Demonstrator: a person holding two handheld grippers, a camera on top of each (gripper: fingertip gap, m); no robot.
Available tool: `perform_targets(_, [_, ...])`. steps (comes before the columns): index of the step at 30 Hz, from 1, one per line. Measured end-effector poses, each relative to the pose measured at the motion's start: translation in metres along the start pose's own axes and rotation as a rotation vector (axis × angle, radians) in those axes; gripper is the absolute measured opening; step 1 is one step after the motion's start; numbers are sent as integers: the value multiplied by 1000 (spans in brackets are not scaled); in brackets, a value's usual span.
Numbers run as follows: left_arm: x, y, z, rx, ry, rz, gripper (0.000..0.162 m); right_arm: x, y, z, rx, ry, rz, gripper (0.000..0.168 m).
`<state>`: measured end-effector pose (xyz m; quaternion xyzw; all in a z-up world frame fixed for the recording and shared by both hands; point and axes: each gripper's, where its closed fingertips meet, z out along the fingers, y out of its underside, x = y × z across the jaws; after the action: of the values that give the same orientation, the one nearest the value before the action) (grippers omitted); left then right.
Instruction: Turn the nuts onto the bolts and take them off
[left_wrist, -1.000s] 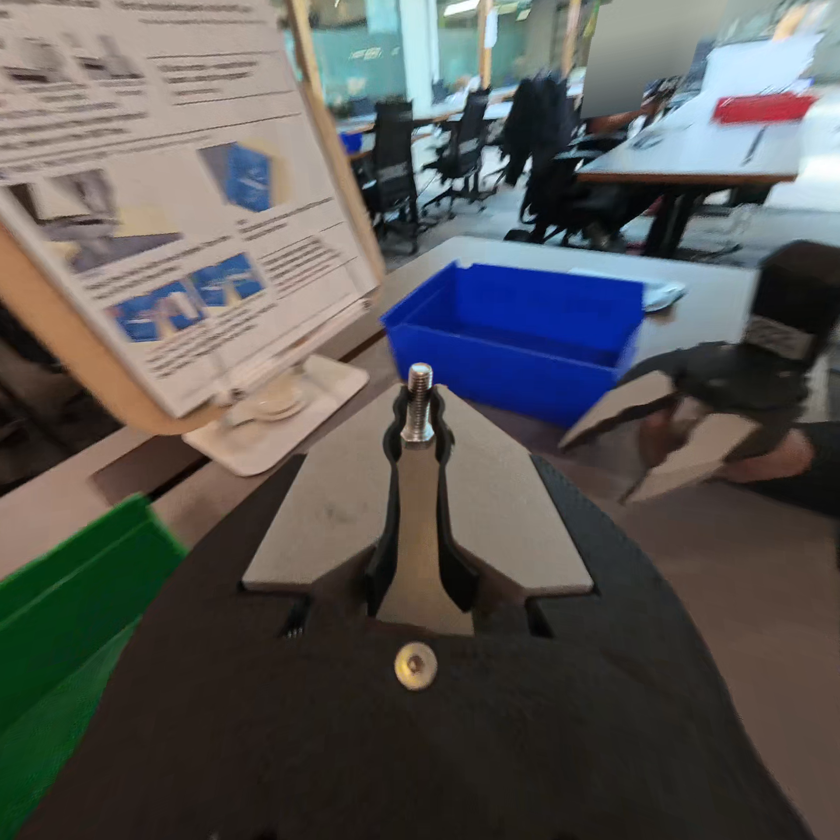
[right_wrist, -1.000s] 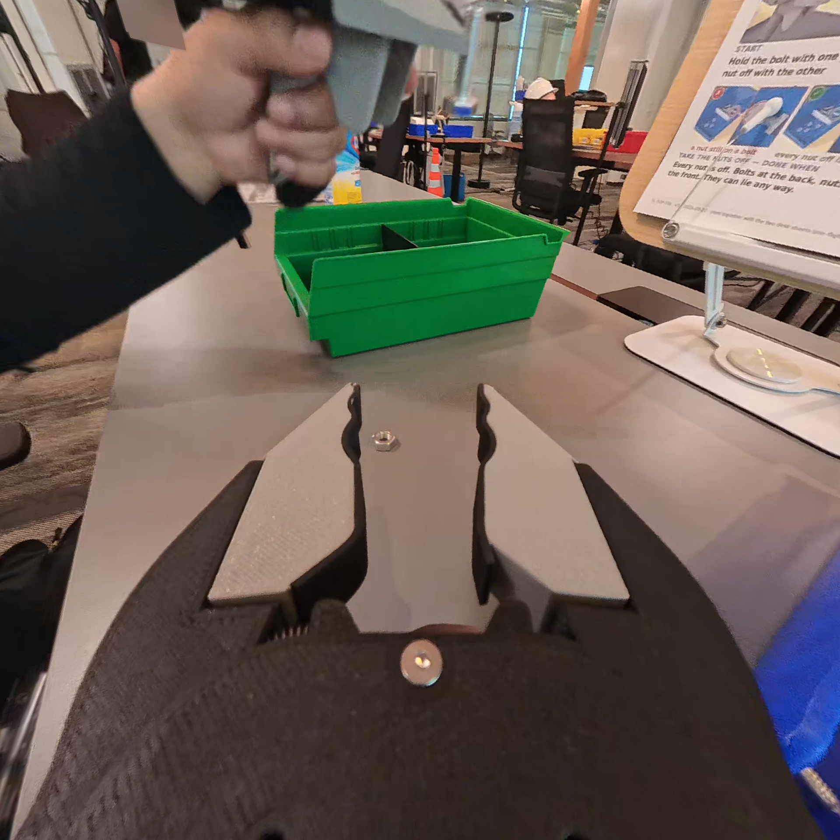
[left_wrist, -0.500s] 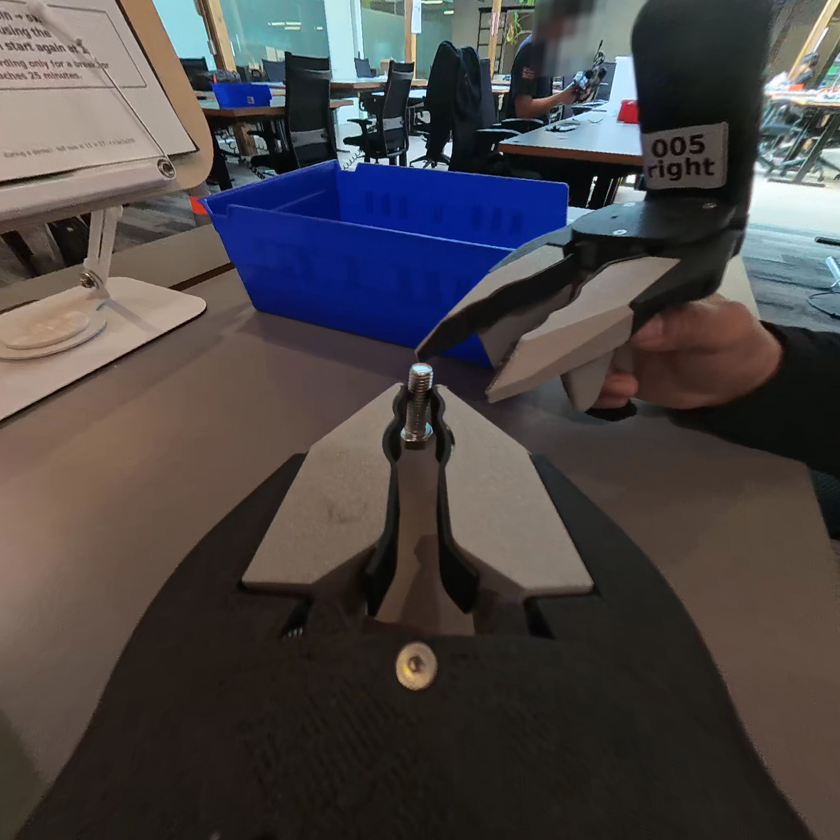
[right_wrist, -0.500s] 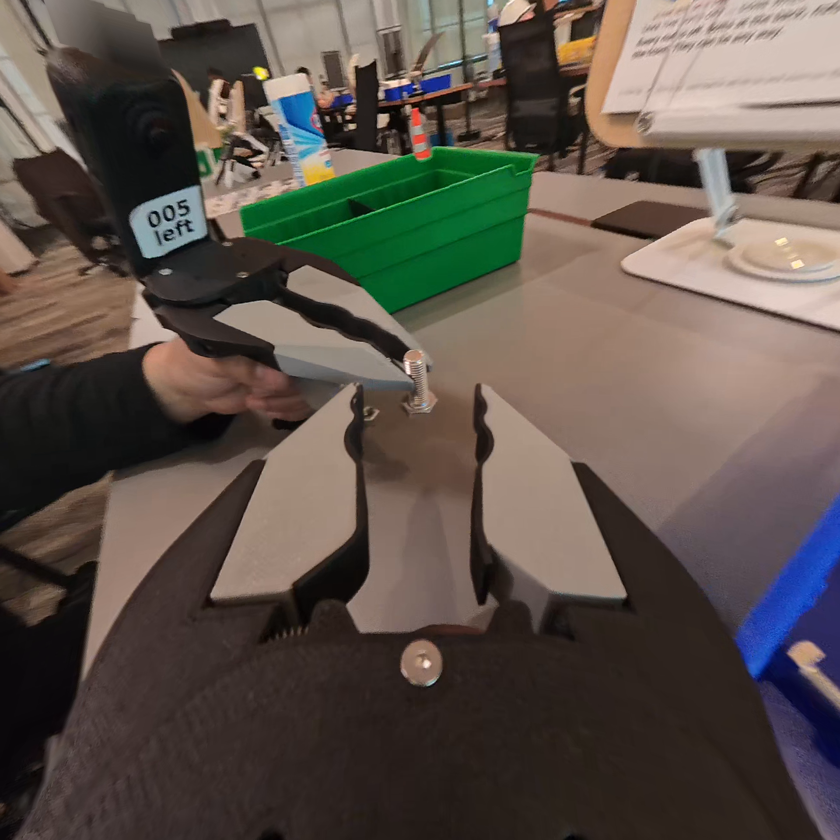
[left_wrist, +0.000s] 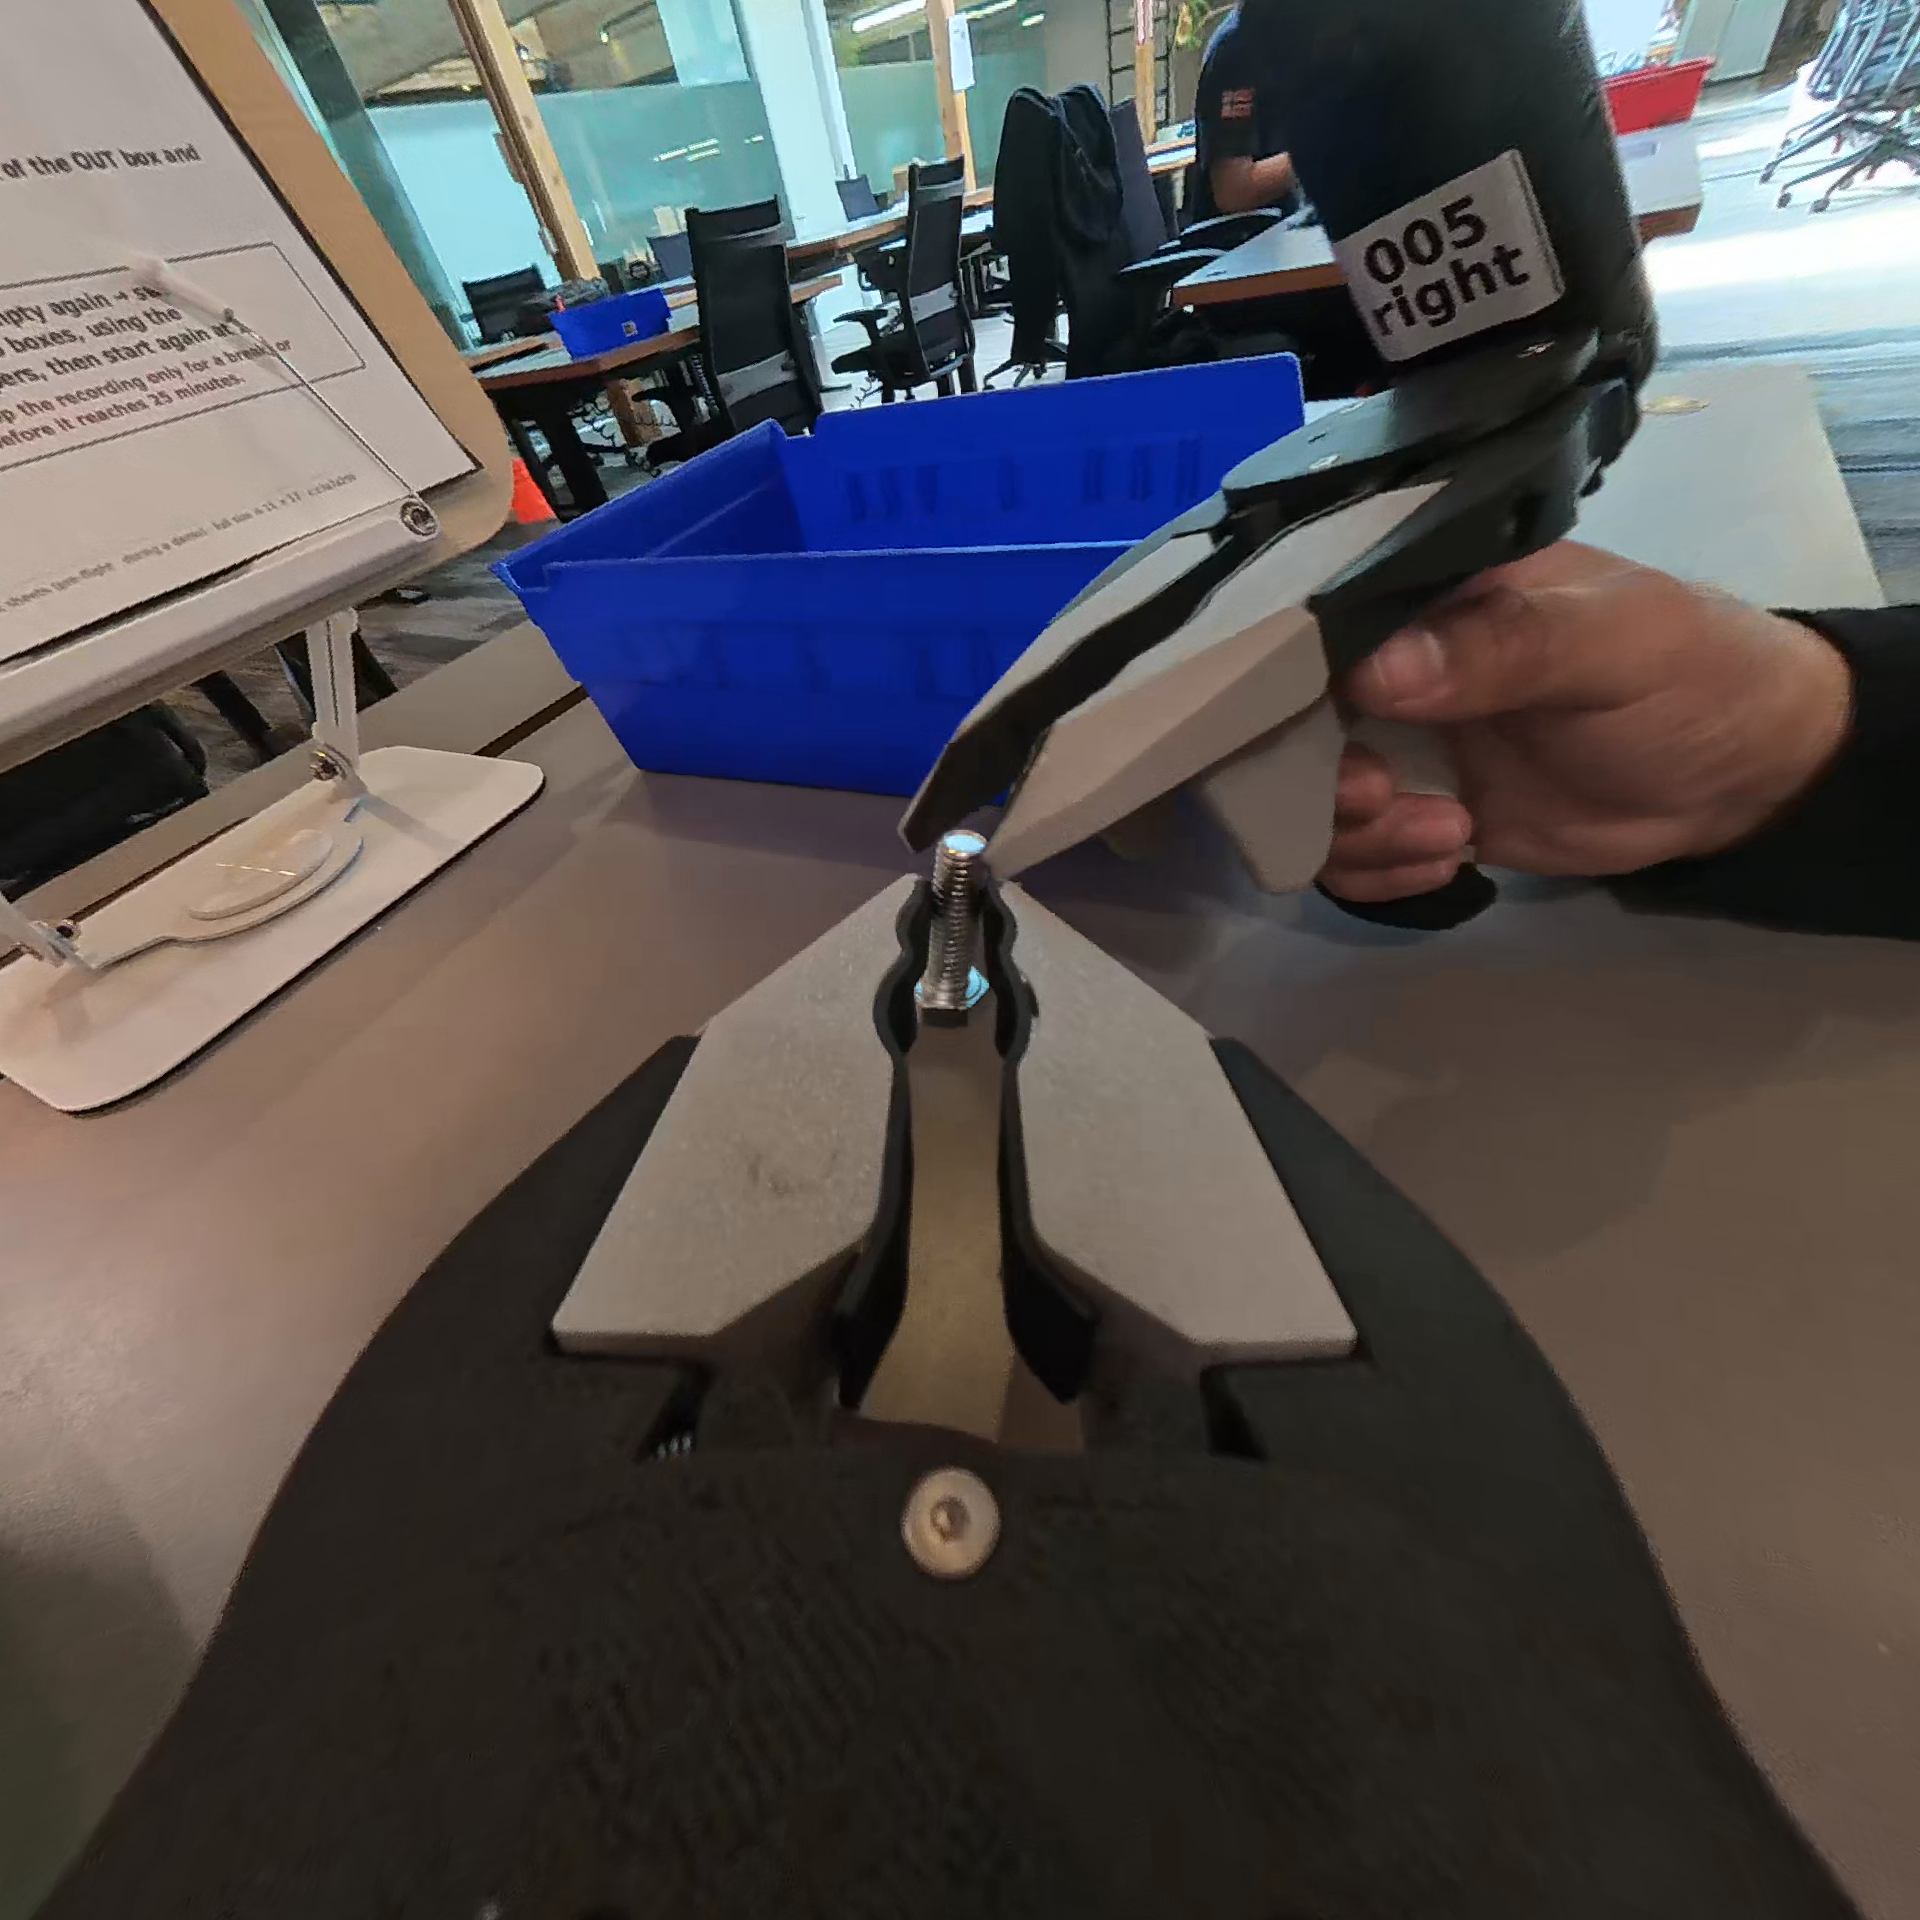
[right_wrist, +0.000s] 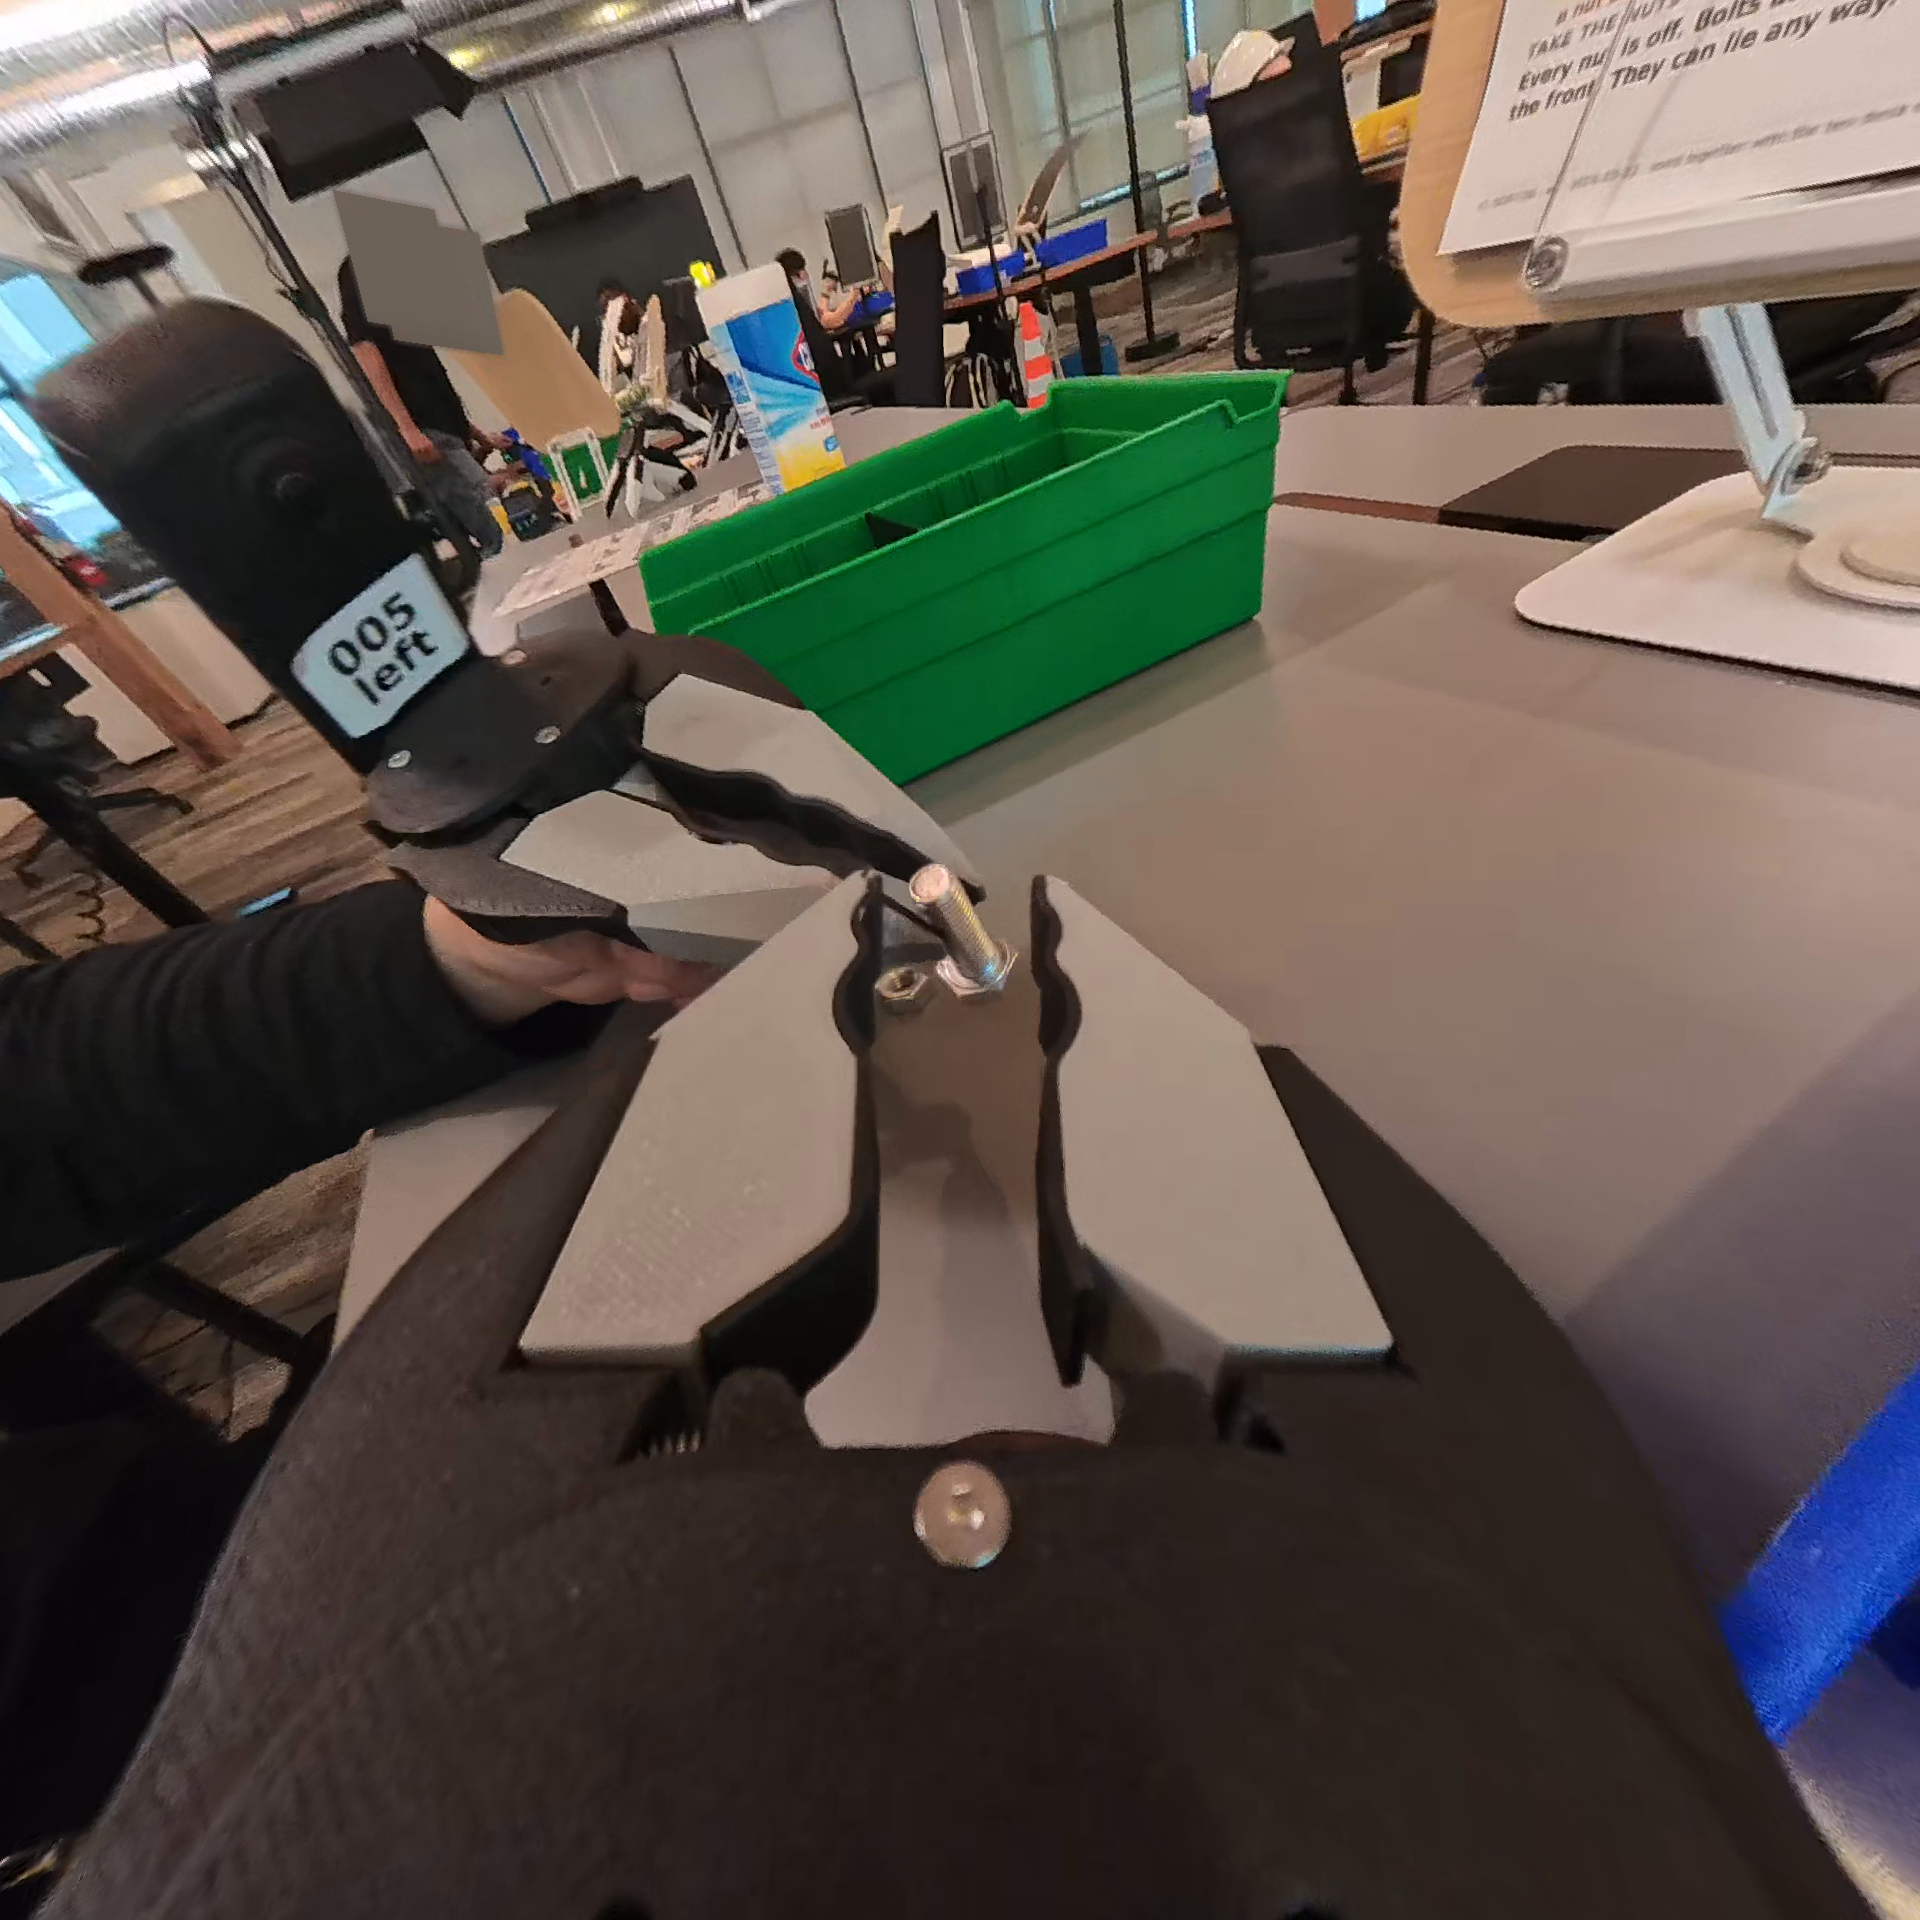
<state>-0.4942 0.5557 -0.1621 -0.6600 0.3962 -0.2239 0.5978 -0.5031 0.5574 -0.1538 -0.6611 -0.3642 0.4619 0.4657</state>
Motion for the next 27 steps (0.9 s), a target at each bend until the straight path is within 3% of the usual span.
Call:
perform_targets(4, [2,6,4,-39,-7,2,7,0,4,3,-27,12,-39,6])
perform_targets(9, [1,5,5,-36,-14,-35,12,10,8,5,-71,123,-118,6])
perform_targets(12, [-7,10,3,-58,-28,-70,26,20,17,6,-129,193,-139,6])
perform_targets(16, [-22,2,-7,-6,-37,-171,33,32,32,8,-206,237,-108,6])
perform_targets(20, [-43,-11,-20,95,-96,-263,31,32,42,12,-266,212,-77,6])
perform_targets(27, [-66,-2,-24,67,-235,-251,24,27,48,13,-308,200,-87,20])
